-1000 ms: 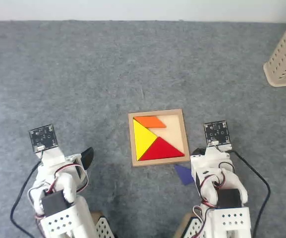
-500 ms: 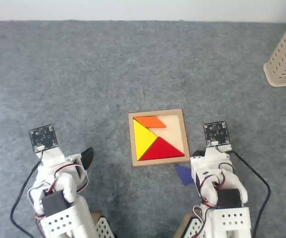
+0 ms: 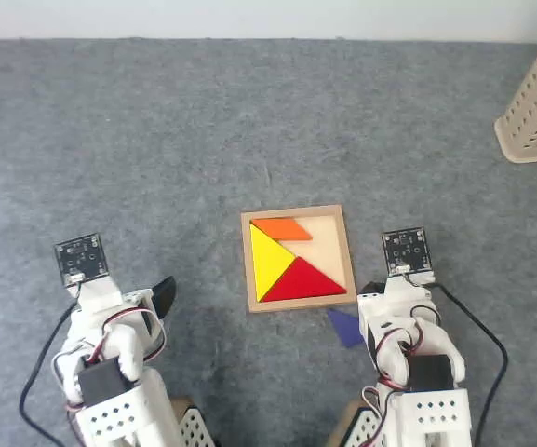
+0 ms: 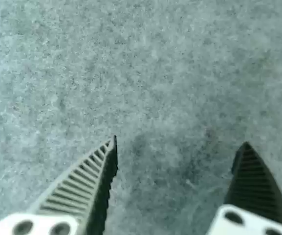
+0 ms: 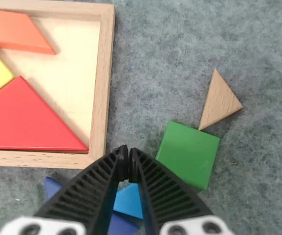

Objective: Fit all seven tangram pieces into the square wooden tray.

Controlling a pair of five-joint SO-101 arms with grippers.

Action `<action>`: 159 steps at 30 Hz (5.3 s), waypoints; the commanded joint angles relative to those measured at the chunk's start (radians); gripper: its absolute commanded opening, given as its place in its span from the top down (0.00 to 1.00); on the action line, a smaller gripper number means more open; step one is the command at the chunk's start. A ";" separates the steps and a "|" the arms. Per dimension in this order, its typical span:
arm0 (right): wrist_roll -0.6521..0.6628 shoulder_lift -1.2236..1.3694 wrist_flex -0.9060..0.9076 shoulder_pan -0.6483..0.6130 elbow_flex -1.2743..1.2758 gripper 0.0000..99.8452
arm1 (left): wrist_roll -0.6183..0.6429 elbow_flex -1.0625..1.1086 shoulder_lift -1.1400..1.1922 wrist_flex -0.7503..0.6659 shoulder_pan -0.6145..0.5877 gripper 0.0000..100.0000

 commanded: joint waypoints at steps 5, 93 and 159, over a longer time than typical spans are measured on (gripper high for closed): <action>0.000 -0.027 0.007 0.016 0.015 0.99 | -0.002 -0.013 -0.012 -0.002 0.002 0.65; 0.381 1.675 -0.088 0.208 -1.135 0.80 | -0.002 -0.013 -0.012 -0.002 0.002 0.65; 0.123 1.722 0.097 -0.414 -1.405 0.99 | -0.002 -0.013 -0.012 -0.002 0.002 0.65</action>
